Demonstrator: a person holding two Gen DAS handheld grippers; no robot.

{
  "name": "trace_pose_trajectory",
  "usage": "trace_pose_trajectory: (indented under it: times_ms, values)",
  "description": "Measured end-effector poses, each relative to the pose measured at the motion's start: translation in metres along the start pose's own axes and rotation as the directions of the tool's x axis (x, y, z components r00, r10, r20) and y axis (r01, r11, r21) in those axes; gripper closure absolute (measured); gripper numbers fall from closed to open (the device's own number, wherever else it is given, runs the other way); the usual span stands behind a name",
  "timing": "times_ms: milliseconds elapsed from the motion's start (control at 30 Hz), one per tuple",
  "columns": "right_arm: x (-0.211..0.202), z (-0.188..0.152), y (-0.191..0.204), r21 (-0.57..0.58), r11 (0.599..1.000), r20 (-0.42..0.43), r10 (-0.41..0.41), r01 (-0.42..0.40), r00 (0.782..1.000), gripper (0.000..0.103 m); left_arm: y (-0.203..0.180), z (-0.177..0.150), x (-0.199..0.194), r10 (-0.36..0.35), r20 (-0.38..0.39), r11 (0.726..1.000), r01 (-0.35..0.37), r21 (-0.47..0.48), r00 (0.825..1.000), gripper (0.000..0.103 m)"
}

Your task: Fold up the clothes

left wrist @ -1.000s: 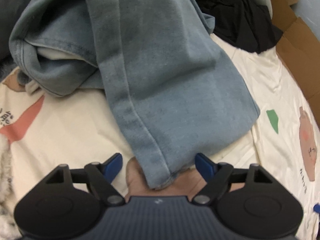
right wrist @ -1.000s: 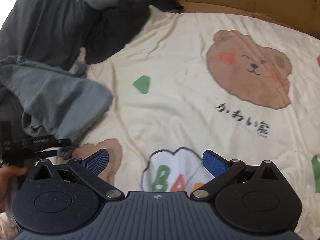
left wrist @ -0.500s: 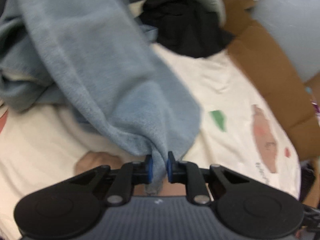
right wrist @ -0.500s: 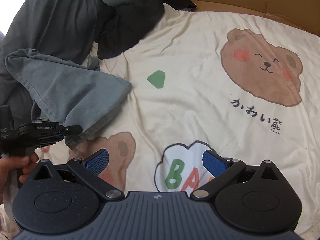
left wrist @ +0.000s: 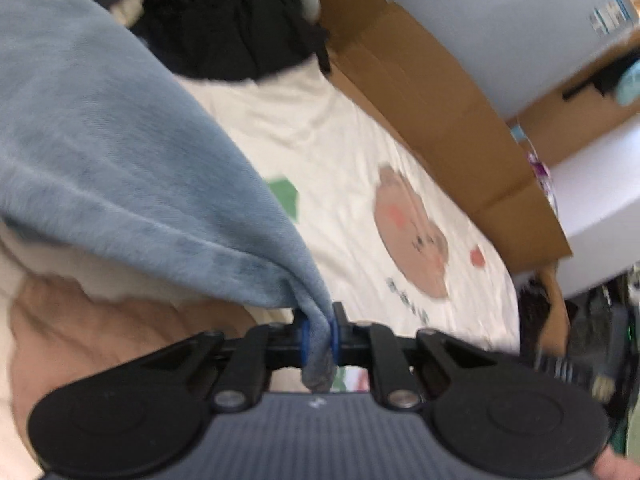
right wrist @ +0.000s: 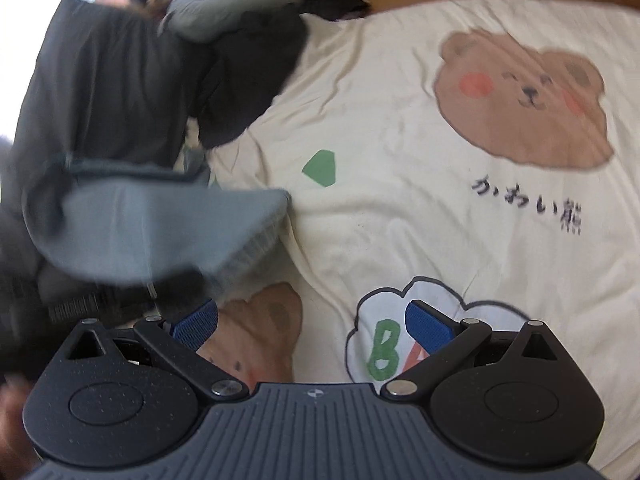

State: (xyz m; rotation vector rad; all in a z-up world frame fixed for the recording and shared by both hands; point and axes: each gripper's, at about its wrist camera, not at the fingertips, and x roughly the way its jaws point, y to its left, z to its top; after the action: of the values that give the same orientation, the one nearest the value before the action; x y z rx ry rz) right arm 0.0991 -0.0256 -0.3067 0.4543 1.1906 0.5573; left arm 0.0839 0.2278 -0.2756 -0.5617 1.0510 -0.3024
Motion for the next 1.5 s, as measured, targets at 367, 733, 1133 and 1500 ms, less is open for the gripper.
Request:
trace_pose_trajectory:
  times_ms: [367,733,1133,1500]
  values:
    - [0.029,-0.017,-0.027,0.279,0.952,-0.141,0.171,-0.126,0.975,0.001,-0.022,-0.039,0.006,-0.108,-0.123,0.993,0.113,0.029,0.986,0.093]
    - [0.049,-0.028,-0.027,0.413,0.876,-0.205,0.357,-0.250,0.911,0.044,-0.035,-0.052,-0.005,-0.174,-0.189,0.978,0.192,0.081,0.966,0.093]
    - [0.033,-0.044,-0.025,0.383,0.898,-0.232,0.321,-0.216,0.918,0.084,-0.004,-0.067,-0.016,-0.126,-0.276,0.991,0.136,0.018,0.953,0.068]
    - [-0.021,-0.043,-0.043,0.403,0.897,-0.098,0.239,-0.181,0.966,0.089,0.082,-0.032,-0.081,0.247,-0.203,0.956,-0.272,-0.105,0.947,0.052]
